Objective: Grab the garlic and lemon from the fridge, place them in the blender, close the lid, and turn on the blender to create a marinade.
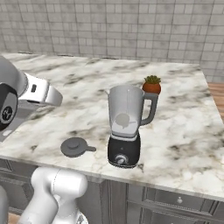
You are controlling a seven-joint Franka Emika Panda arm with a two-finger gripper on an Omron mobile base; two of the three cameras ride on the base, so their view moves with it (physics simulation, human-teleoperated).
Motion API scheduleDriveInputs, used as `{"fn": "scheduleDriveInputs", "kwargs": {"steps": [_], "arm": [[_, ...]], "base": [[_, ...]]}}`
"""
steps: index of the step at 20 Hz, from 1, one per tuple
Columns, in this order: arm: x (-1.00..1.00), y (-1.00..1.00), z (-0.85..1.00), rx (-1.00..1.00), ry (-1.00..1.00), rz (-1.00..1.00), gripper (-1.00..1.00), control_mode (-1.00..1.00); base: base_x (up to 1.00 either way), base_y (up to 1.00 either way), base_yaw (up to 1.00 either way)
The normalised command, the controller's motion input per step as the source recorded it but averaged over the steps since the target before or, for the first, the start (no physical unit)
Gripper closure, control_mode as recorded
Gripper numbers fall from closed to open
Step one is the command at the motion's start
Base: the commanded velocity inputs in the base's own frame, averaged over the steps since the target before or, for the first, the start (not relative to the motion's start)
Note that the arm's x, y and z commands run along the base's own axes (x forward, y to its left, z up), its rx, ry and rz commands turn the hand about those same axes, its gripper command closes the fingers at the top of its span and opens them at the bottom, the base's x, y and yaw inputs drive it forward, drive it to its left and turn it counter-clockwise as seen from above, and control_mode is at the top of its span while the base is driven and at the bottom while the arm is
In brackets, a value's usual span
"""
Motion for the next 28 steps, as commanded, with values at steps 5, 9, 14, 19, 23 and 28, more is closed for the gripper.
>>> {"fn": "scheduleDriveInputs", "kwargs": {"steps": [5, 9, 14, 19, 23, 28], "arm": [[0.45, -0.88, 0.73, 0.05, -0.06, -0.11, 1.00, -1.00], [0.47, -0.83, 0.02, 0.02, 0.00, -0.16, 1.00, -1.00], [0.50, -0.96, -0.47, 0.04, 0.13, -0.01, 1.00, -1.00], [0.80, -0.69, -0.63, 0.07, 0.19, 0.08, 1.00, -1.00], [1.00, -0.12, -0.44, 0.01, 0.22, 0.15, 1.00, -1.00], [0.89, -0.10, -0.34, 0.00, 0.14, 0.18, 1.00, -1.00]], "base": [[0.00, 0.00, 0.00], [0.00, 0.00, 0.00], [0.00, 0.00, 0.00], [0.00, 0.00, 0.00], [0.00, 0.00, 0.00], [0.00, 0.00, 0.00]]}}
